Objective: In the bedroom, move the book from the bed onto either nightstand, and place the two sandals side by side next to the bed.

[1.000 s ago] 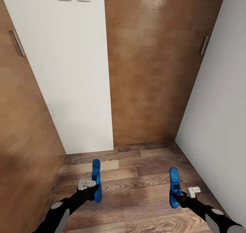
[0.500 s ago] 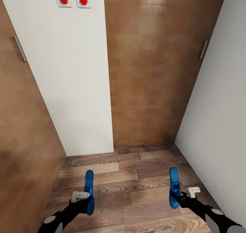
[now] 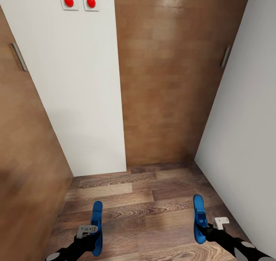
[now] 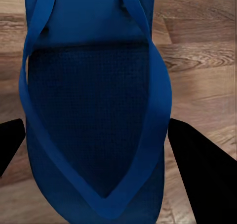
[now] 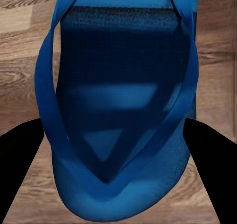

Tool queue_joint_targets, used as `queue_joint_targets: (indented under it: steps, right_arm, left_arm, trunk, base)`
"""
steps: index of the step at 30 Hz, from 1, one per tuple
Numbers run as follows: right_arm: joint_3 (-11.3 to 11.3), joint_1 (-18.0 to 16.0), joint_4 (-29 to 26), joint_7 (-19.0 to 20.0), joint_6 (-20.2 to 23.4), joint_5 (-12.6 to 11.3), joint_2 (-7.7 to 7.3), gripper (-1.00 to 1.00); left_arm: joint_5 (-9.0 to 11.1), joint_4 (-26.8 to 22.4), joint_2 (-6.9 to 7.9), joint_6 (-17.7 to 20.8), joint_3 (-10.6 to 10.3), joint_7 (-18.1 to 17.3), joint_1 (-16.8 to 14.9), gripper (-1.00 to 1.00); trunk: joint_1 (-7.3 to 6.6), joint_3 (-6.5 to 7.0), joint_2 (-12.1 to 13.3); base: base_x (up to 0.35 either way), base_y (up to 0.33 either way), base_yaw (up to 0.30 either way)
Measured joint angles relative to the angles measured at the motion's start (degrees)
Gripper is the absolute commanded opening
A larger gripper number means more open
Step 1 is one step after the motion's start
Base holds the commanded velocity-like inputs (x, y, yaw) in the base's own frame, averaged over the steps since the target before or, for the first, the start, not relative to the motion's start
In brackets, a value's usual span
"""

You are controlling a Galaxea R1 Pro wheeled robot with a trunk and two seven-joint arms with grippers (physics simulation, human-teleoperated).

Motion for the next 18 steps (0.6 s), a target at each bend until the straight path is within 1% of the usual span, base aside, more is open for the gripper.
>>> queue_joint_targets:
  steps: [10, 18]
  right_arm:
    - [-0.1, 0.0, 0.9, 0.0, 0.0, -0.1, 0.17, -1.0]
    - [-0.1, 0.0, 0.9, 0.0, 0.0, 0.0, 0.21, -1.0]
  left_arm:
    - [0.1, 0.2, -0.06, 0.0, 0.0, -0.1, 0.0, -1.0]
    - [0.1, 0.6, -0.06, 0.0, 0.0, 0.0, 0.0, -1.0]
  trunk:
    - [0.0, -0.12, 0.0]
    - [0.0, -0.18, 0.0]
  base:
    - [0.0, 0.0, -0.26]
    - [0.0, 0.0, -0.033]
